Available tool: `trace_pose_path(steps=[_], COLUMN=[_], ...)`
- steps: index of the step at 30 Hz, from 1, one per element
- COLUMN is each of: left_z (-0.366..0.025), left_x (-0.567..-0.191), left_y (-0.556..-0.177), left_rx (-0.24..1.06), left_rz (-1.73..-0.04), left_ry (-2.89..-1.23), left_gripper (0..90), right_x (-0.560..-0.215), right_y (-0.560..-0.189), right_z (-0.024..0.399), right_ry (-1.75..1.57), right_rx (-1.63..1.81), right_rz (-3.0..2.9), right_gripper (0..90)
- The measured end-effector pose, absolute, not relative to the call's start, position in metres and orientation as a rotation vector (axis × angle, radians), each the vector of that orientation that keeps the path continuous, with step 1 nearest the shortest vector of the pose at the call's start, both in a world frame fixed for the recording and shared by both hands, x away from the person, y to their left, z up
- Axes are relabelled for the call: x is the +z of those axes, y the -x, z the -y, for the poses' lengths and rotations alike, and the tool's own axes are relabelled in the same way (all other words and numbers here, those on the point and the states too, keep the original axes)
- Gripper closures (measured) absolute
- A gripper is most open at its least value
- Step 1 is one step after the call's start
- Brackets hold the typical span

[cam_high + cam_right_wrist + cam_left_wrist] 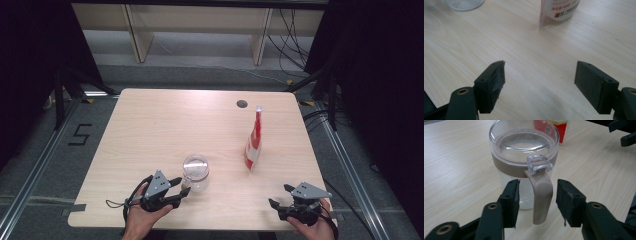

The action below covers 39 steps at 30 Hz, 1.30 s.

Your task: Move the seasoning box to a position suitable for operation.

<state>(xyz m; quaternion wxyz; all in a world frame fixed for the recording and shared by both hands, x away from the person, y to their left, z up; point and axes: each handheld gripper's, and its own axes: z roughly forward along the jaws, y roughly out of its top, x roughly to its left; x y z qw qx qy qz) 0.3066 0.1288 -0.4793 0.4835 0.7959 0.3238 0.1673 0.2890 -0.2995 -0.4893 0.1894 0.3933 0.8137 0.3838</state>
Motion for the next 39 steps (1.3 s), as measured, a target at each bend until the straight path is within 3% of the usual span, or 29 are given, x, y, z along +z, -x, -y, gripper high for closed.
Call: trace_pose_path(steps=[4, 10, 39], left_z=[-0.128, -0.131, -0.144], left_x=[-0.480, -0.481, -0.478], left_y=[-0.309, -0.311, -0.342], left_rx=[0.398, 0.386, 0.254], left_rz=[-0.755, -0.758, -0.516], left_ry=[-1.955, -1.946, -2.038], left_gripper=[67.9, 70.4, 72.4], right_x=[-0.489, -0.490, -0.490], right_y=[-0.289, -0.290, -0.290], right_z=[0.300, 0.300, 0.300], right_ry=[-1.103, -1.092, -1.101], right_rx=[1.076, 1.087, 1.070], right_rz=[-2.295, -2.296, -2.293], right_gripper=[25.2, 25.2, 25.2])
